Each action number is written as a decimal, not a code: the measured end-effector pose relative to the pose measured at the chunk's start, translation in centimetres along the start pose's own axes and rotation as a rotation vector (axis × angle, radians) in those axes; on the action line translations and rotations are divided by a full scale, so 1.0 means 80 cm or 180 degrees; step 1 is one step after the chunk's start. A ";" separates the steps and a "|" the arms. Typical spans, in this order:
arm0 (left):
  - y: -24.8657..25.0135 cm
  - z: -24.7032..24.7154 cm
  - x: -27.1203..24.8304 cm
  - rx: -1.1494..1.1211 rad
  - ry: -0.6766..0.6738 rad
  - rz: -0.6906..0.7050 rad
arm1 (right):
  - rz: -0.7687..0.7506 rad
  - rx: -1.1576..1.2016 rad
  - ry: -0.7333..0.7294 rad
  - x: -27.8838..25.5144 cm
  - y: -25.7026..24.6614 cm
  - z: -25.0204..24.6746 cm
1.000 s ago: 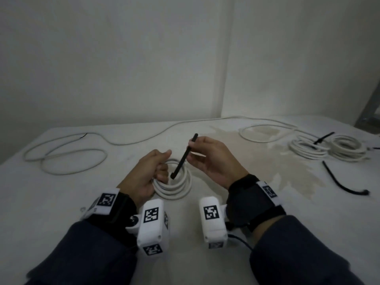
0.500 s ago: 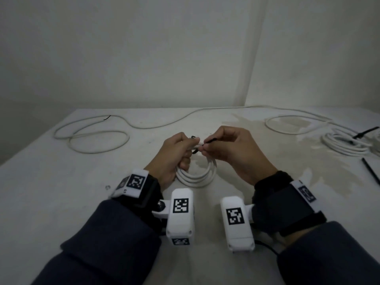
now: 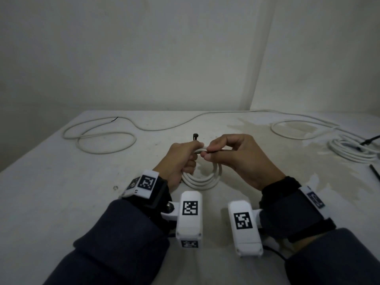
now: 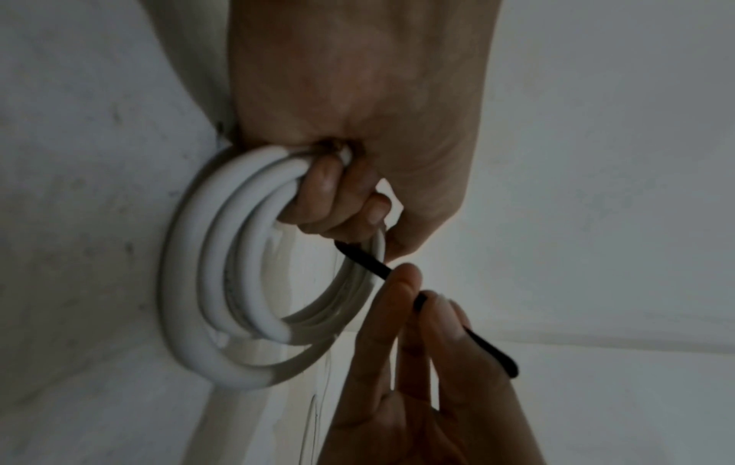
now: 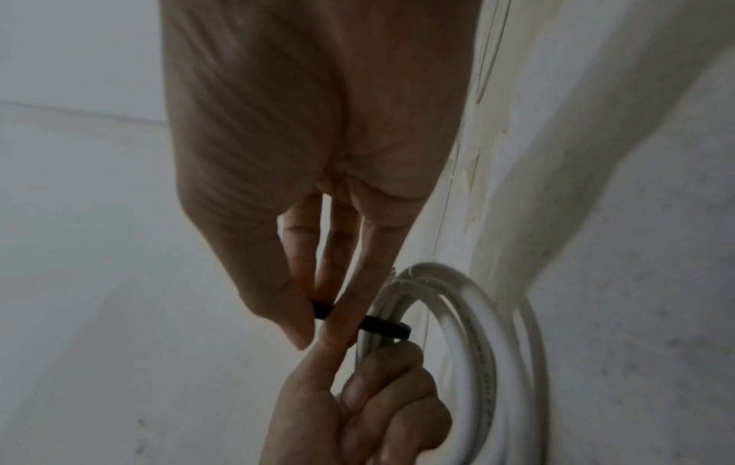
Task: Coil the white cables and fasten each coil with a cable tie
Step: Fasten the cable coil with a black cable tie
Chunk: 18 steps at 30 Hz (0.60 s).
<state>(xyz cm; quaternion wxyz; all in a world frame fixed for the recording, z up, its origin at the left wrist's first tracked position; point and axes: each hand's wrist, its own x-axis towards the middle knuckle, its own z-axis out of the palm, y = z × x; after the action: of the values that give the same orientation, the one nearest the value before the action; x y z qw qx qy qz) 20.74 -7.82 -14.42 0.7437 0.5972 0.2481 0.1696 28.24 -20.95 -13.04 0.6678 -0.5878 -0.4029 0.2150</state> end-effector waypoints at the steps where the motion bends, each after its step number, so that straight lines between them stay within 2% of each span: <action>1: 0.000 -0.001 0.000 0.0003 0.0000 -0.0017 | -0.0005 0.0019 -0.0020 0.000 0.000 0.000; 8: 0.000 -0.002 -0.001 -0.0036 -0.0090 -0.0012 | -0.0040 0.0065 -0.0009 0.001 0.000 0.000; 13: -0.001 0.000 -0.003 0.0029 -0.0129 0.0188 | 0.0146 0.0712 0.0226 0.003 -0.004 0.001; 18: -0.003 0.005 -0.003 0.0073 -0.0063 0.0438 | 0.0217 0.0140 0.0612 0.003 -0.008 0.000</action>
<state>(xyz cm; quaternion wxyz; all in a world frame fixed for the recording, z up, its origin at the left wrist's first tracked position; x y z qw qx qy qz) 20.76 -8.36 -14.55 0.7258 0.6229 0.2010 0.2116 28.30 -20.91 -12.38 0.7084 -0.6043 -0.3119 0.1889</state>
